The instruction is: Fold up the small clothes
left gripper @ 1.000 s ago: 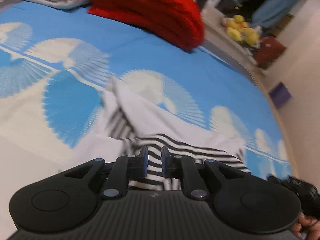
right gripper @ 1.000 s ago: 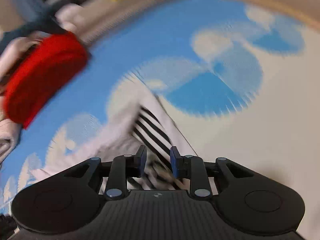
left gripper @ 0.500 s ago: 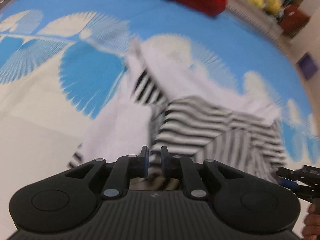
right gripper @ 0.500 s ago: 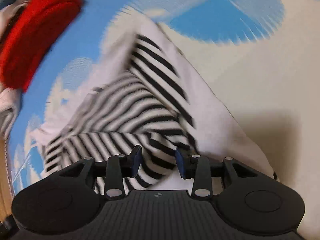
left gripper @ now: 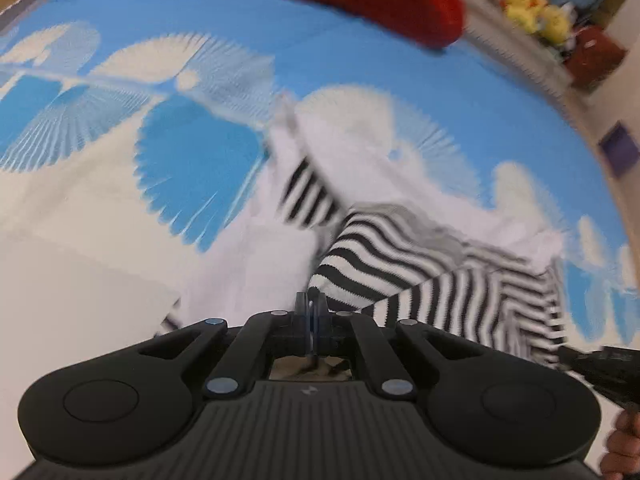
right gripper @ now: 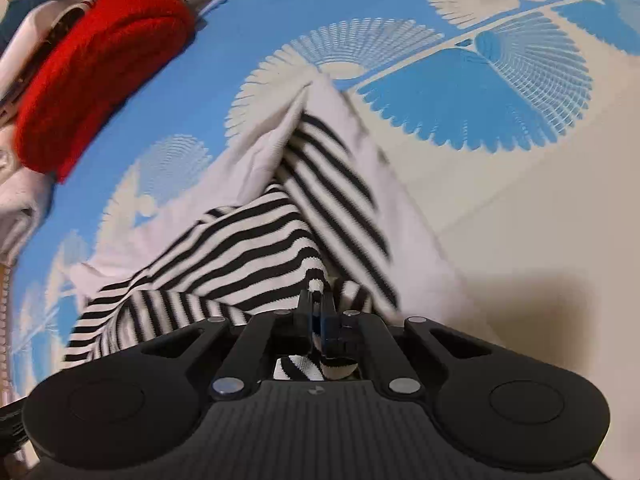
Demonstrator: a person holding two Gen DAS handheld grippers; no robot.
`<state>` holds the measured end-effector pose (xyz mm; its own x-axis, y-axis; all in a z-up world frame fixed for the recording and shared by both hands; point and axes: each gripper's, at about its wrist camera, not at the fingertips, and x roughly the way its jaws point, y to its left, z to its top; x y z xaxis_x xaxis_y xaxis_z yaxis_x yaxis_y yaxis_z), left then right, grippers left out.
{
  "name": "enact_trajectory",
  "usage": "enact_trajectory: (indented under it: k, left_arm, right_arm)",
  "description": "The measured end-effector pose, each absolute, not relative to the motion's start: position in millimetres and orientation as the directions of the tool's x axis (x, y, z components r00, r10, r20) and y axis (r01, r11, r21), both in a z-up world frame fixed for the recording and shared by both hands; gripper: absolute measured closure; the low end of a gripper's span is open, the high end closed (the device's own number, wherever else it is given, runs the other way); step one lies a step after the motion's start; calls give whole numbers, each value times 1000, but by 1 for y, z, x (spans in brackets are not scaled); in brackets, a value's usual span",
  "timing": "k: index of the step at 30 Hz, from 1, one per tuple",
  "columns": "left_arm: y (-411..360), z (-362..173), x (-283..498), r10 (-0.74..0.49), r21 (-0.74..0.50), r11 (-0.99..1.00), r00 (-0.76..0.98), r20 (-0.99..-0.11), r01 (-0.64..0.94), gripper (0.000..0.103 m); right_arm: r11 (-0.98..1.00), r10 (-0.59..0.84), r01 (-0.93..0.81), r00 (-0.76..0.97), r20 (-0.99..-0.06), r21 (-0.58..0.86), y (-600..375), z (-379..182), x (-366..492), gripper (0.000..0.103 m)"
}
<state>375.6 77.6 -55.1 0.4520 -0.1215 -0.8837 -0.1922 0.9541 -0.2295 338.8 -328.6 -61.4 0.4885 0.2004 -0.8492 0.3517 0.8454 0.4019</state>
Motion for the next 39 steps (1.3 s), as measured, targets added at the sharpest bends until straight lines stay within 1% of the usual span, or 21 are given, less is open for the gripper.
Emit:
enact_trajectory:
  k: [2, 3, 5, 7, 9, 11, 12, 14, 15, 17, 18, 20, 24, 25, 27, 28, 31, 35, 37, 38, 39]
  left_arm:
    - [77, -72, 379, -132, -216, 955, 358, -924, -206, 98]
    - [74, -70, 378, -112, -197, 959, 367, -923, -202, 96]
    - [64, -44, 373, -64, -149, 979, 486, -872, -140, 95]
    - [52, -22, 368, -97, -144, 989, 592, -800, -32, 95]
    - [45, -22, 367, -168, -190, 981, 591, -789, 26, 91]
    - [44, -47, 373, -195, -214, 977, 472, -860, 13, 90]
    - [45, -65, 375, -177, -197, 980, 391, -903, -10, 90]
    - [52, -83, 373, -155, -181, 982, 312, -937, -54, 93]
    - [55, -76, 370, -167, -197, 979, 331, -929, -60, 93]
    - [56, -48, 360, -177, -202, 979, 416, -892, -18, 92]
    - [56, -29, 351, -179, -196, 981, 475, -862, 13, 90]
    - [57, 6, 327, -180, -179, 982, 569, -802, 58, 89]
    - [53, 65, 273, -211, -183, 976, 686, -696, 115, 87]
    - [52, 76, 254, -220, -176, 975, 709, -670, 136, 84]
    - [50, 91, 209, -232, -158, 973, 740, -632, 170, 60]
    - [49, 98, 190, -243, -158, 970, 745, -622, 185, 58]
    - [49, 94, 130, -265, -154, 964, 744, -613, 216, 58]
    - [43, 46, 70, -227, -78, 970, 741, -632, 230, 59]
    - [42, 16, 51, -204, -58, 973, 720, -663, 222, 63]
    - [41, 1, 48, -185, -48, 976, 694, -696, 212, 71]
    - [40, -5, 48, -172, -51, 979, 671, -722, 195, 72]
  right_arm:
    - [850, 191, 364, 460, -867, 381, -325, -65, 335, 100]
    - [838, 181, 402, 434, -883, 369, -328, -70, 334, 99]
    - [806, 141, 475, 424, -895, 353, -336, -70, 329, 87]
    - [829, 56, 446, 534, -844, 337, -333, -45, 323, 86]
    - [890, 23, 332, 652, -758, 312, -317, -22, 320, 83]
    - [906, 158, 197, 663, -732, 374, -303, -24, 326, 70]
    - [897, 226, 171, 618, -753, 409, -299, -35, 331, 64]
    - [898, 260, 217, 439, -860, 382, -291, -73, 340, 65]
    - [906, 238, 253, 362, -901, 340, -290, -89, 339, 76]
    - [909, 188, 271, 411, -892, 317, -289, -80, 331, 78]
    - [915, 169, 263, 439, -883, 306, -286, -66, 327, 75]
    - [926, 149, 206, 570, -808, 316, -283, -24, 309, 75]
    - [945, 124, 107, 758, -641, 309, -283, 59, 258, 66]
    - [942, 140, 81, 786, -602, 325, -287, 75, 240, 63]
    - [941, 154, 45, 824, -545, 334, -298, 96, 208, 57]
    - [945, 150, 33, 840, -522, 325, -301, 103, 186, 50]
    - [958, 151, 3, 844, -514, 286, -310, 101, 134, 47]
    - [965, 107, 44, 832, -544, 257, -319, 72, 73, 47]
    - [966, 82, 67, 835, -545, 249, -323, 50, 50, 48]
    - [968, 59, 88, 830, -554, 234, -322, 43, 39, 48]
    - [970, 28, 117, 814, -580, 211, -321, 35, 32, 49]
